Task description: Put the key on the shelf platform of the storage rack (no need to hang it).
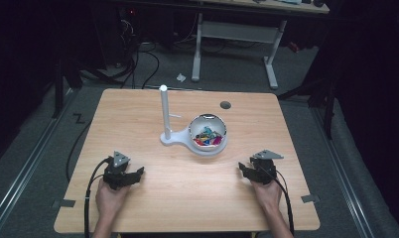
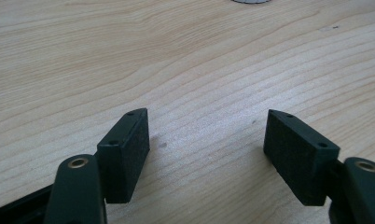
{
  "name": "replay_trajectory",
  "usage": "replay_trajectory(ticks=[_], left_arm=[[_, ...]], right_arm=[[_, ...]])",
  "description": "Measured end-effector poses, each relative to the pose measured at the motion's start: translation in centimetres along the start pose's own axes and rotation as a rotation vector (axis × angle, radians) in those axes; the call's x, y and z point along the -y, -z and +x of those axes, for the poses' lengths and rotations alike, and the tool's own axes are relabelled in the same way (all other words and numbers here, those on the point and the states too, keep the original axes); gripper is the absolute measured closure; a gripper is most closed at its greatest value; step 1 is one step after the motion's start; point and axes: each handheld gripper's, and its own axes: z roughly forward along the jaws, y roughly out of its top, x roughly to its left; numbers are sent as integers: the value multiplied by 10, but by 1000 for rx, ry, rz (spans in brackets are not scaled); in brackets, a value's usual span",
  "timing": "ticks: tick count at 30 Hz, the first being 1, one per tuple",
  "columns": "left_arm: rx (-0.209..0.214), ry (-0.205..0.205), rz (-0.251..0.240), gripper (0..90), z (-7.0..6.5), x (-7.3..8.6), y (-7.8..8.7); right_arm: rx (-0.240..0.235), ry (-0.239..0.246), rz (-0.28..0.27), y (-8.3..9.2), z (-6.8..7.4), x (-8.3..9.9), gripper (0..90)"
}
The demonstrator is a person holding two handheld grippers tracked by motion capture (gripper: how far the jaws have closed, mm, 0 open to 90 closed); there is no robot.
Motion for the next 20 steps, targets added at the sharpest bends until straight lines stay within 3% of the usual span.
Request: replay_trajectory(ticks=[7, 20], left_arm=[[2, -3, 1, 315, 0, 0, 0], [0, 0, -1, 315, 0, 0, 0]], right_arm=[[2, 27, 5, -4, 1, 2, 445], [3, 25, 6, -4, 1, 2, 439]])
